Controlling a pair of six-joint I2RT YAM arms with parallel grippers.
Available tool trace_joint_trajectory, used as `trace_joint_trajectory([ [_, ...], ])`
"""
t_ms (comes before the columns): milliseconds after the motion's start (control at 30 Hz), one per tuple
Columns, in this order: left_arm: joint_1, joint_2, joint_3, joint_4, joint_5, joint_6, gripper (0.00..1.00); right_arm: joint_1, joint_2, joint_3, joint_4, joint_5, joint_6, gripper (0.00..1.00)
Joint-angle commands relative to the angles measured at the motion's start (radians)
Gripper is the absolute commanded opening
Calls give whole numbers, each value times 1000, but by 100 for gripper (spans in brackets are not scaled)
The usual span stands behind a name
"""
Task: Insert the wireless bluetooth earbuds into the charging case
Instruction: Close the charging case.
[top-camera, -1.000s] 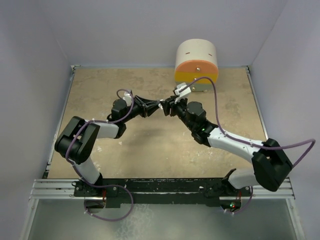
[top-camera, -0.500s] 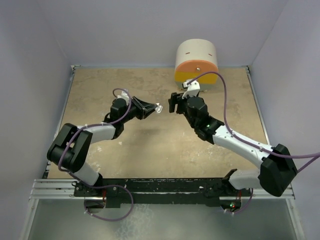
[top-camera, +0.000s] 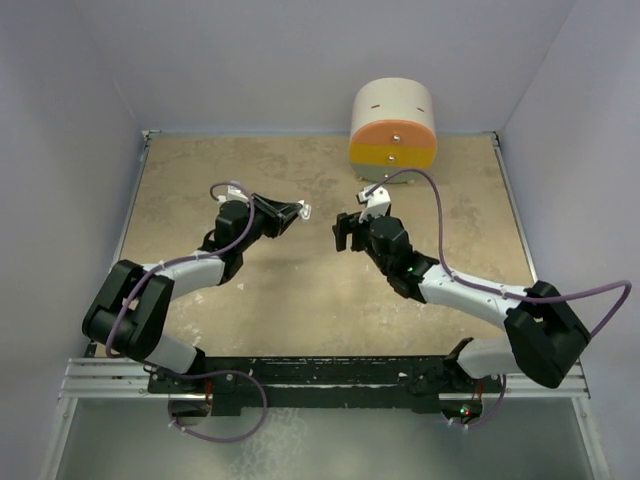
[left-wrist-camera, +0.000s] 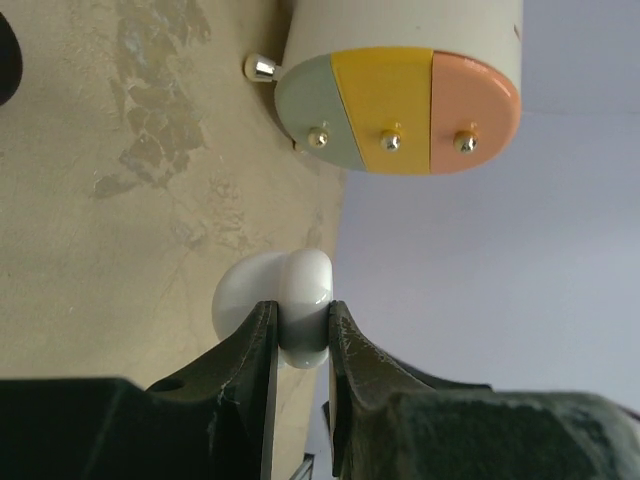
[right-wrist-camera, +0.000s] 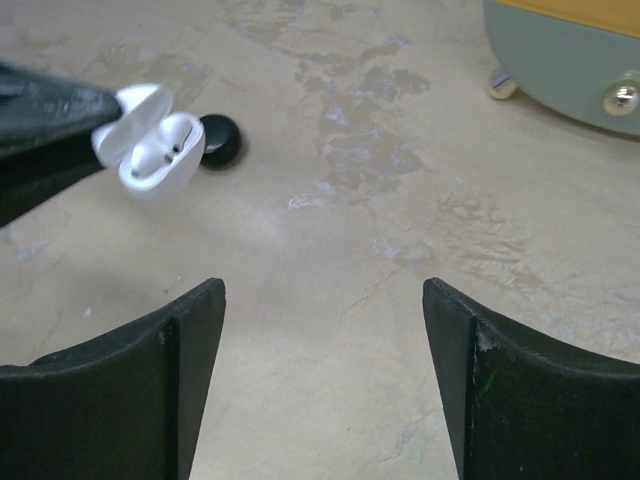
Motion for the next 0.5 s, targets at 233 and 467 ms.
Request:
trace_joint_trajectory([
  [233, -79, -33, -13, 148, -190, -330, 0, 135, 110, -42, 355, 69, -90, 100],
  [467, -128, -52, -39, 168, -227, -402, 0, 161, 246, 37, 375, 166, -57, 100],
])
